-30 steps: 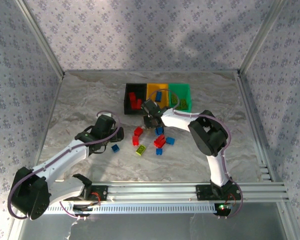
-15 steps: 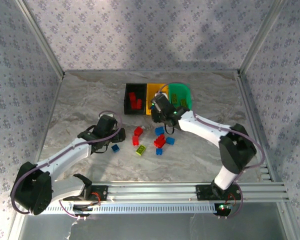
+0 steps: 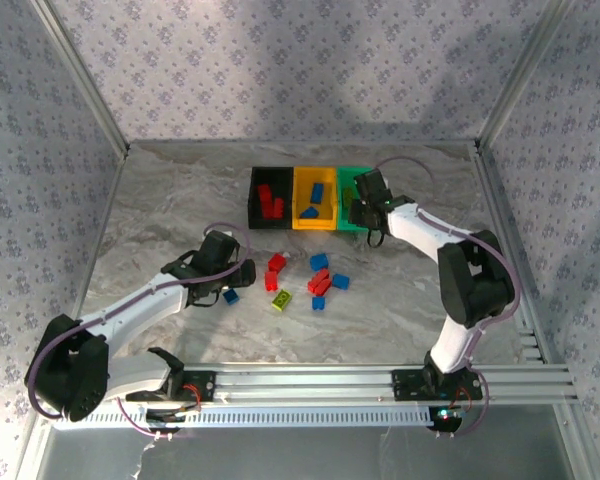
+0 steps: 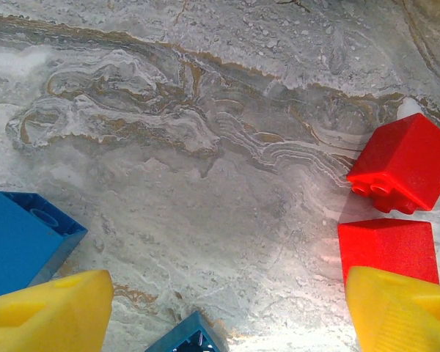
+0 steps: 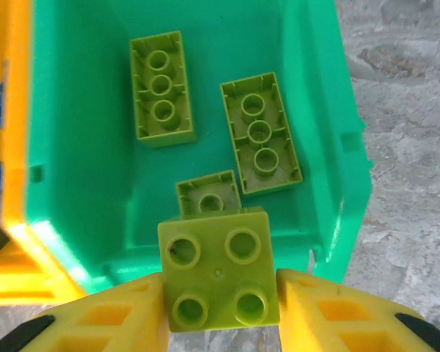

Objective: Sort the legos into containers by color
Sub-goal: Place the lego in the container, then pick up the lego from the bottom-center of the table.

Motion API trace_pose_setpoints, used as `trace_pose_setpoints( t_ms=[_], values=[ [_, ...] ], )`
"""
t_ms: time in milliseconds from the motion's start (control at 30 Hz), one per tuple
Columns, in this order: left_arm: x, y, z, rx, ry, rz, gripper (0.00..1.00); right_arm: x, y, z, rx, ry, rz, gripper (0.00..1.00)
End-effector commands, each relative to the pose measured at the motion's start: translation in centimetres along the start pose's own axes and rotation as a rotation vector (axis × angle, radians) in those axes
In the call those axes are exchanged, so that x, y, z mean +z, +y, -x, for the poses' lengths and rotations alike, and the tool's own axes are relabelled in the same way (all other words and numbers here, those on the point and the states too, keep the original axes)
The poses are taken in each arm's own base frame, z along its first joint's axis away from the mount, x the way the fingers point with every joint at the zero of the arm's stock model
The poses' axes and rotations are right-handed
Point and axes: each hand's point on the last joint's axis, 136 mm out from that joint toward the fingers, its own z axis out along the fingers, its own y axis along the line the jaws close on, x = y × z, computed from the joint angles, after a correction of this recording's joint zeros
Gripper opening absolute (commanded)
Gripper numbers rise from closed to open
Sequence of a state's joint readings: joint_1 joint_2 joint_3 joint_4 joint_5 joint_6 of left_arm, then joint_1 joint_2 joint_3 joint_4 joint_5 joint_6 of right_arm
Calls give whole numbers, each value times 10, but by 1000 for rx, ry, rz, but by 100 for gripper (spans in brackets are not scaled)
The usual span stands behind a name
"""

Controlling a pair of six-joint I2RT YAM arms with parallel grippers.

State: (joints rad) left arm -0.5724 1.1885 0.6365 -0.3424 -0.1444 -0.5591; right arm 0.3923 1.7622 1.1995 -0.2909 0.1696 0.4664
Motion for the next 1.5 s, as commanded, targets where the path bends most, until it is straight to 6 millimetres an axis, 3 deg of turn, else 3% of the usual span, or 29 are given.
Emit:
trace_pose_setpoints(
  t_ms=[0,133,233,267,400,667,867,1167,1467],
  values=[
    [-15,-9,14,2,-34,-30,82,-11,18,17,4,-30,69,49],
    [-18,-5,12,2,-37,-20,82,-19,19,13,-3,-26,74,50],
    [-17,-4,10,4,-36,-17,83,-35,31,8,-43,-35,116,49],
    [-17,-3,10,6,-33,-14,83,-37,33,-9,-76,-10,120,49],
    [-14,-1,10,7,-35,-2,83,-62,67,-43,-225,16,199,49],
    [-2,-3,12,2,-20,3,83,-94,135,-151,-592,161,396,50],
    [5,-7,12,4,-4,-3,83,-99,156,-206,-769,280,504,54],
    [0,-4,11,-16,-20,-6,83,-87,181,-231,-871,307,502,63],
    [-1,1,4,-25,-9,2,83,-79,189,-238,-876,328,514,72]
  ],
)
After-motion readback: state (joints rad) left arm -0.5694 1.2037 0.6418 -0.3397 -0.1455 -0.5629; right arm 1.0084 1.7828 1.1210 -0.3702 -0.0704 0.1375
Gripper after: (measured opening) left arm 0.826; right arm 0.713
